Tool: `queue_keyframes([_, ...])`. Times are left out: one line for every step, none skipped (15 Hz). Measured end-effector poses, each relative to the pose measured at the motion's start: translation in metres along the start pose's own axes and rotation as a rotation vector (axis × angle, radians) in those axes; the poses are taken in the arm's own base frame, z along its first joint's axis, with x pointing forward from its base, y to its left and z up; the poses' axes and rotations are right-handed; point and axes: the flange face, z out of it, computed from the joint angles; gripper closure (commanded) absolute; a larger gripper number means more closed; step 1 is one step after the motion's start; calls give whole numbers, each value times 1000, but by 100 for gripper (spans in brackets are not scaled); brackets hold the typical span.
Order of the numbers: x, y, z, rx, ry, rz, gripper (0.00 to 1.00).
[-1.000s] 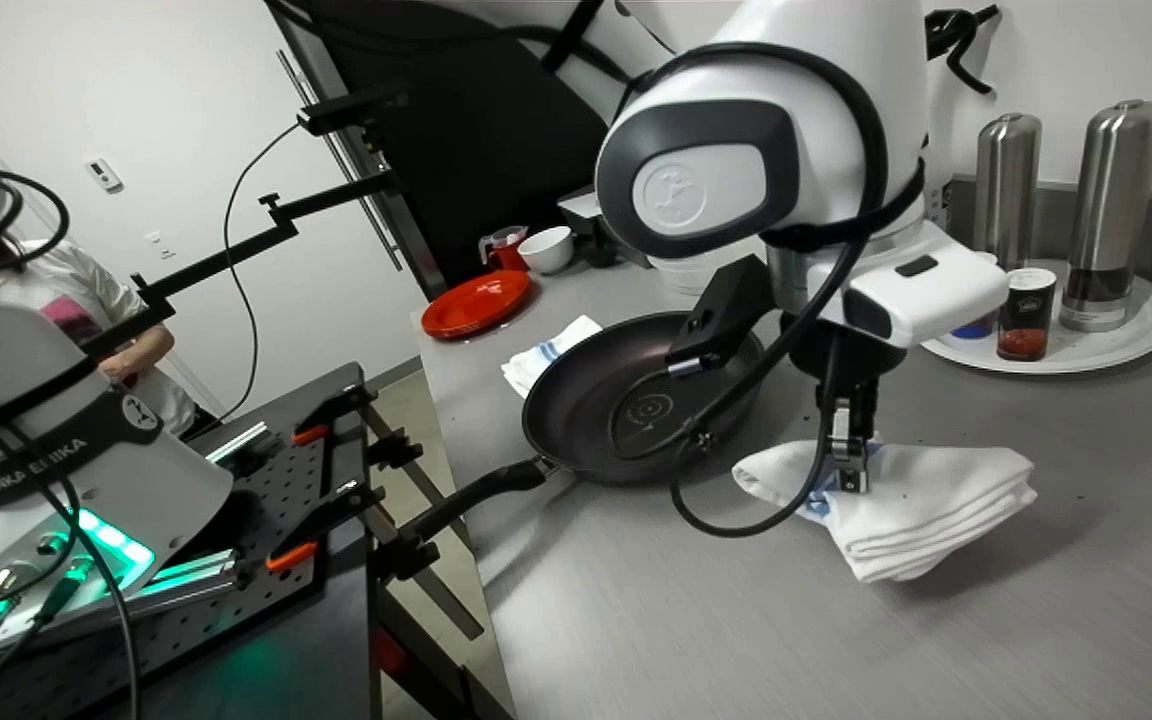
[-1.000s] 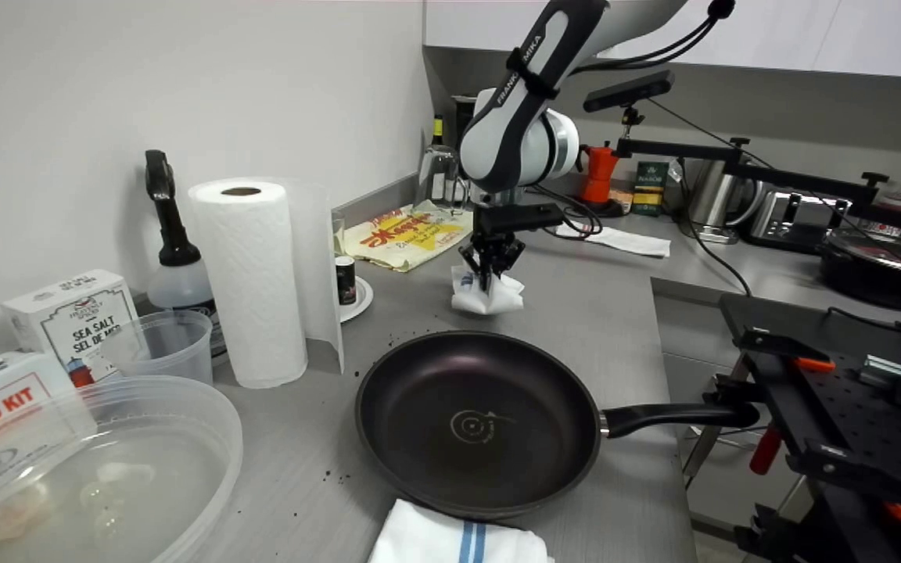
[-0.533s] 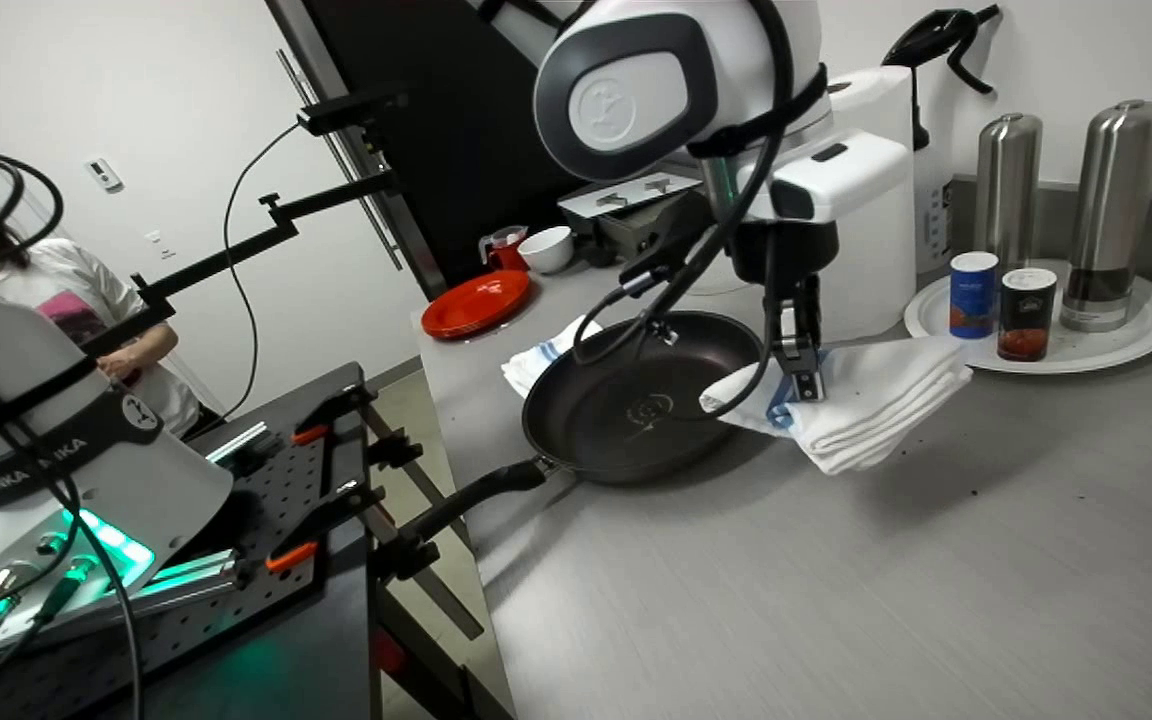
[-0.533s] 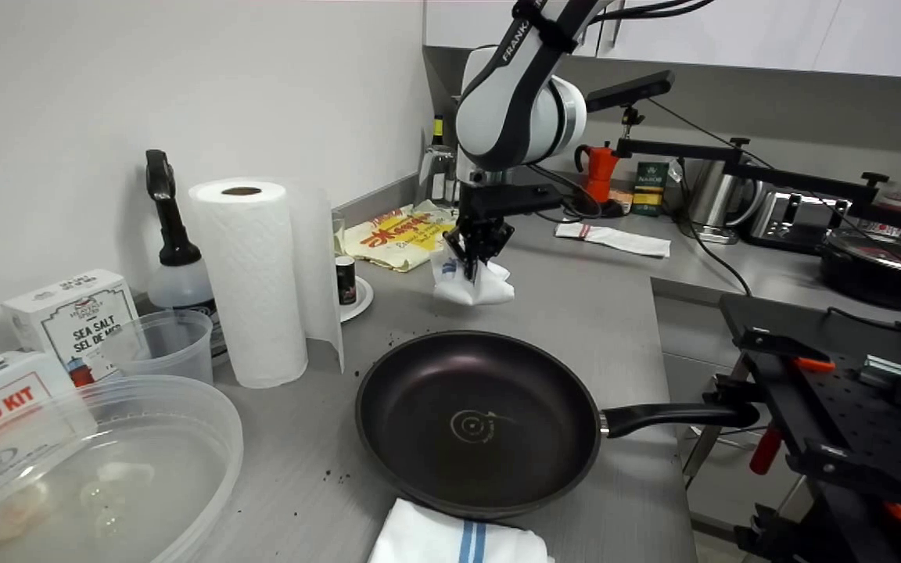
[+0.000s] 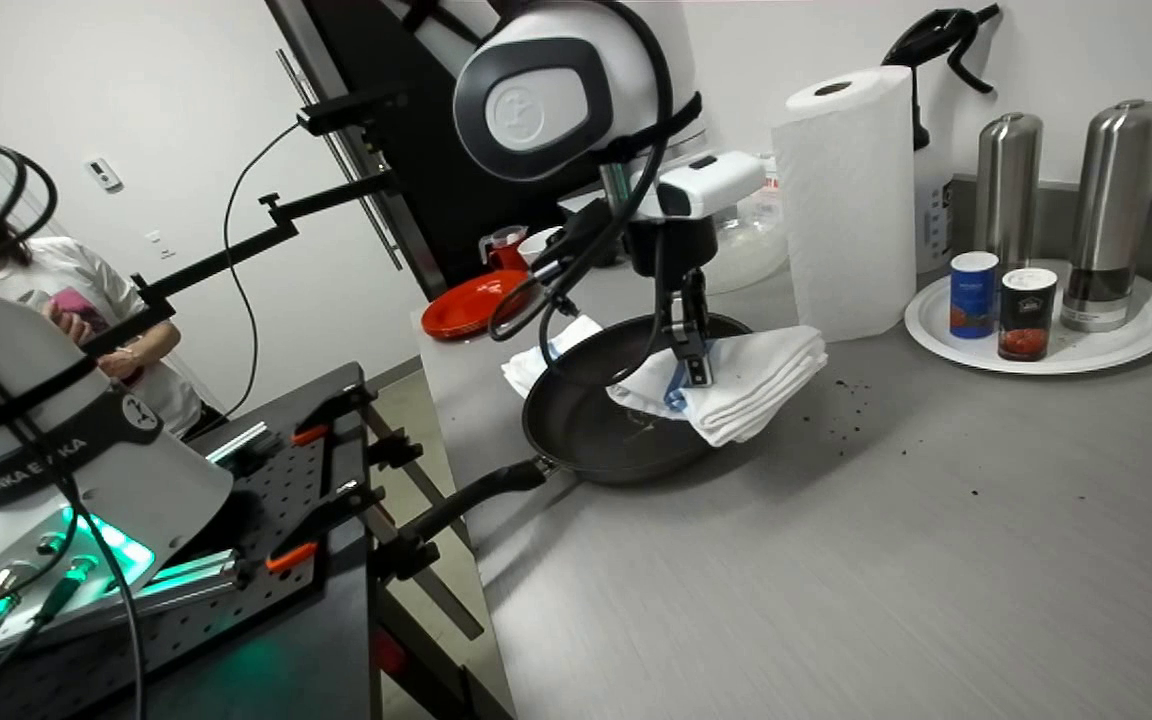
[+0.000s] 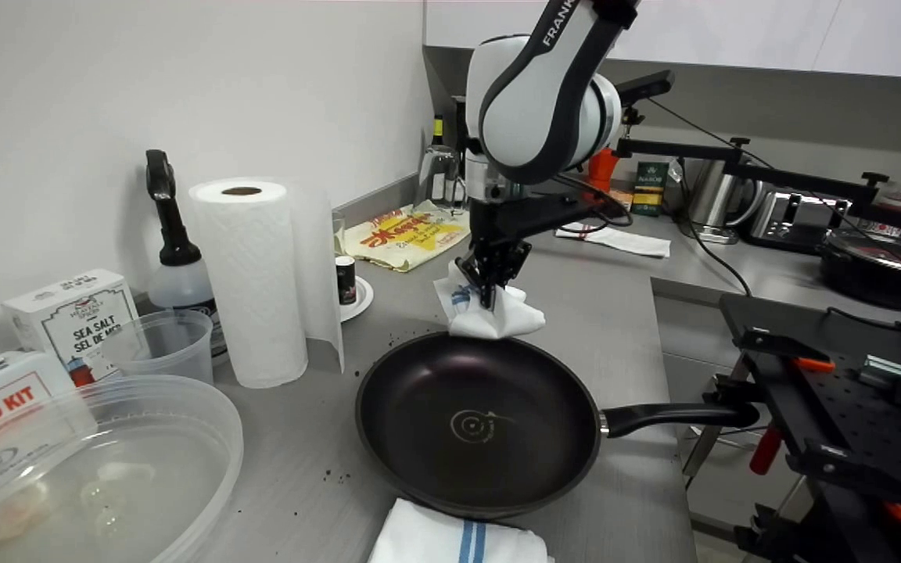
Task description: Pick up the white towel with blue stripes from the table, wipe inside the black pan, and put the towel back on the table.
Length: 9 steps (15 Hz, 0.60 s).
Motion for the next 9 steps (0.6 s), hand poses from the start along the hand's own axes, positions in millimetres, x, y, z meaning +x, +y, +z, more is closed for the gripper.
queue_keyframes([-9, -5, 3, -9, -10, -11, 97])
queue_keyframes([-17, -9, 6, -19, -19, -21, 97])
queue_keyframes([-23, -12, 9, -28, -26, -30, 97])
queue_keyframes([-29, -16, 11, -36, -32, -38, 97])
queue_keyframes([-34, -18, 13, -44, -36, -43, 97])
queue_keyframes([-37, -20, 14, -53, -36, -43, 97])
queue_keyframes([-39, -21, 15, -64, -28, -38, 97])
queue_keyframes([-40, -23, 16, -77, -18, -32, 97])
queue_keyframes([-41, -23, 18, -91, -12, -27, 97])
